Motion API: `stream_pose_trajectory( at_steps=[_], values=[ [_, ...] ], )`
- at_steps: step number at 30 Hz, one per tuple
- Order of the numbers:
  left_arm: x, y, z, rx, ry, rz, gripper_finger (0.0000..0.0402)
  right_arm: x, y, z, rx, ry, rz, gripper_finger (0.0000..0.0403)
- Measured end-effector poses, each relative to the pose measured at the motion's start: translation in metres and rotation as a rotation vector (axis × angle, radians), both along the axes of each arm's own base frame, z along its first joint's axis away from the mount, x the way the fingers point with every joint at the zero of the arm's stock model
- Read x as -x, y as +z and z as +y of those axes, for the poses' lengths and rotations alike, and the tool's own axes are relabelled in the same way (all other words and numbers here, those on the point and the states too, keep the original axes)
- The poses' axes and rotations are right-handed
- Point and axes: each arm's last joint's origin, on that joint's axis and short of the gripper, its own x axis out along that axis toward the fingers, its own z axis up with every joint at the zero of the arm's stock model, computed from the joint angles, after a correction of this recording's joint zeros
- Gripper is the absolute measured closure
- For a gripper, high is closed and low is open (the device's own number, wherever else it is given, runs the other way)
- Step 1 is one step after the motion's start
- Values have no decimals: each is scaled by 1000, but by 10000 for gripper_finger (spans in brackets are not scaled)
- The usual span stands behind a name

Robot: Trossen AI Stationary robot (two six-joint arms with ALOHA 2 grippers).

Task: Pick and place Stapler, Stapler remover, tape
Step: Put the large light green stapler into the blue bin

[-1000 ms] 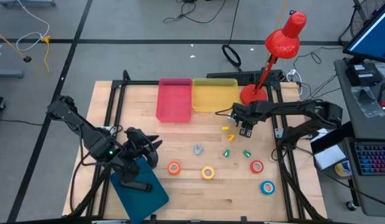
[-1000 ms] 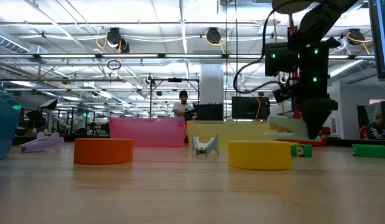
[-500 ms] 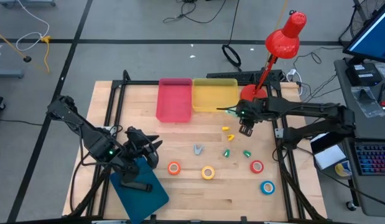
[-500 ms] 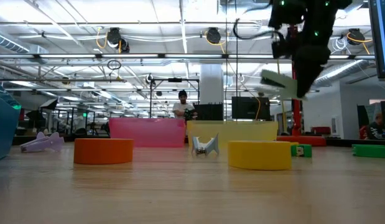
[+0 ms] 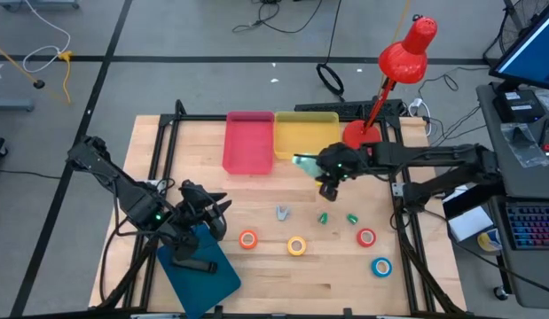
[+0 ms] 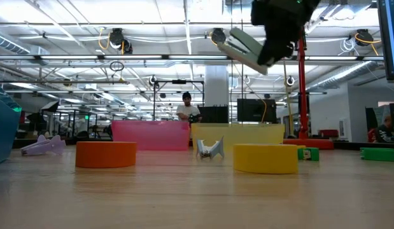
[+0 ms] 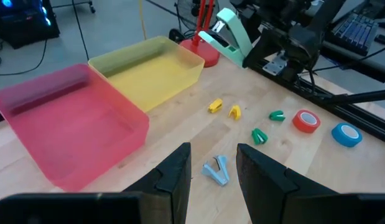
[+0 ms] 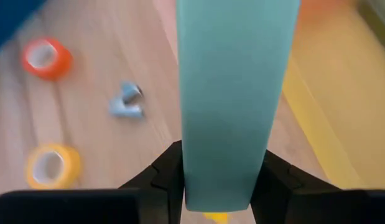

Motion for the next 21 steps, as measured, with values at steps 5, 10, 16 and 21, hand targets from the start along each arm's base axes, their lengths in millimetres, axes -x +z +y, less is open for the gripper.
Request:
stream_pose_trajectory(
  at_steps=[5,10,16,21],
  values=[
    [0,0,0,-1,-12,12,275,-20,-1,13,-2,52,-50,283],
    [0,0,-1,-4,-25,25,275,-42,-4,26,-21,70,-153,283],
    [-2,0,1,7,-13,14,275,-64,1,37,-65,65,-348,283],
    [-9,3,4,43,11,-40,275,-75,5,42,-98,56,-461,283]
  ],
)
